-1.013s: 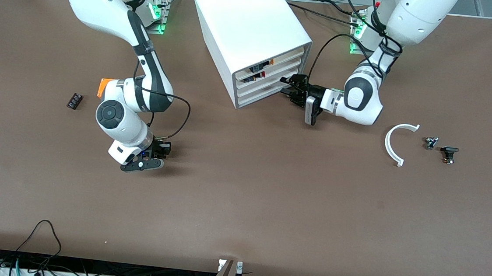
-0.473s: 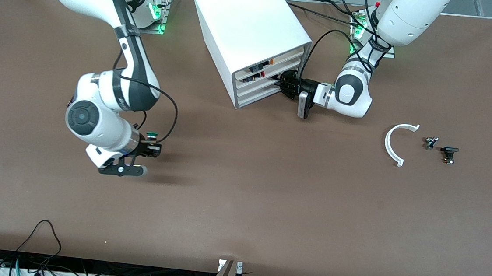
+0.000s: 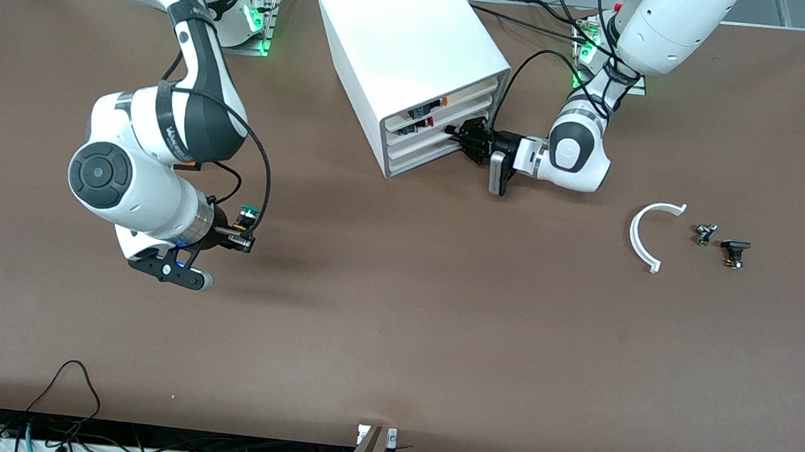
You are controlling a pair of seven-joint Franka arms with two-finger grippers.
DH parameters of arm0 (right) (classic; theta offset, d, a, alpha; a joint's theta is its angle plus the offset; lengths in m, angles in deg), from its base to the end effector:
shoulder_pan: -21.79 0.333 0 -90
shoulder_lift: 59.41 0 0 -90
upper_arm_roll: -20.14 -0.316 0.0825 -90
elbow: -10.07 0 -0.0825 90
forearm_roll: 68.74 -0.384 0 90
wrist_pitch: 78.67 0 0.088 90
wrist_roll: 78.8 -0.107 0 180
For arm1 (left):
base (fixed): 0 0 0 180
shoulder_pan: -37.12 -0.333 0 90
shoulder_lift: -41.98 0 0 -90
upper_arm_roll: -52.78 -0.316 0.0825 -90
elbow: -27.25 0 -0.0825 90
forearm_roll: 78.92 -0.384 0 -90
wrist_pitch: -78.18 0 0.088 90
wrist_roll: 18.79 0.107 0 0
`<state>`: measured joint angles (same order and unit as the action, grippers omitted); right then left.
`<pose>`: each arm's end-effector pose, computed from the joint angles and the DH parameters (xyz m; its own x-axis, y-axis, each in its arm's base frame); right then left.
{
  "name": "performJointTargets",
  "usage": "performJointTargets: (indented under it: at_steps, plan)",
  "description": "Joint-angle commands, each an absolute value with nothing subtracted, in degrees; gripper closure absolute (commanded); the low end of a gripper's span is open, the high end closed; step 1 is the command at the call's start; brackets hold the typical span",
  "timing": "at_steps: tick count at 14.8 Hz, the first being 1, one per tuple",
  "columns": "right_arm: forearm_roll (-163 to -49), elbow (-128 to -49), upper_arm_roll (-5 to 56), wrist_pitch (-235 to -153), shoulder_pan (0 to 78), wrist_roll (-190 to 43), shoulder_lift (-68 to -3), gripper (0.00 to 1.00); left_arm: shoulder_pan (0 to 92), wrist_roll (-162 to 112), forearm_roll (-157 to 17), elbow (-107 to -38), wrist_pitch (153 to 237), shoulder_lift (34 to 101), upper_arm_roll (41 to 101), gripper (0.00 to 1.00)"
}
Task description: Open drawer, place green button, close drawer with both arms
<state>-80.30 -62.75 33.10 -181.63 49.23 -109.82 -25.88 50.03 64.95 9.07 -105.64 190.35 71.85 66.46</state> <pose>0.6784 0.2308 0.4172 0.9516 -0.2978 -0.0753 -0.3011 -0.9529 -0.0365 0.3775 -0.2753 0.1215 0.9002 -0.3823 0.2083 -0.2878 -0.1637 0.9436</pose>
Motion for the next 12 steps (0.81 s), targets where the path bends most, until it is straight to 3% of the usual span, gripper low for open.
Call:
performJointTargets:
  at_steps: [1, 5, 12]
  plan:
    - [-81.1, -58.1, 32.6, -177.7, 49.3, -117.4, -25.0, 1.0, 49.1, 66.7, 9.8, -105.6, 191.3, 71.3, 66.1, 0.93]
    - [-81.1, -55.2, 32.7, -176.2, 52.7, -129.1, -25.0, 1.0, 46.0, 66.4, 5.1, -103.2, 191.4, 71.7, 64.8, 0.94]
    - [-81.1, -51.2, 32.7, -176.7, 58.8, -148.3, -25.0, 1.0, 40.2, 63.3, -7.0, -90.5, 191.0, 77.6, 63.9, 0.94]
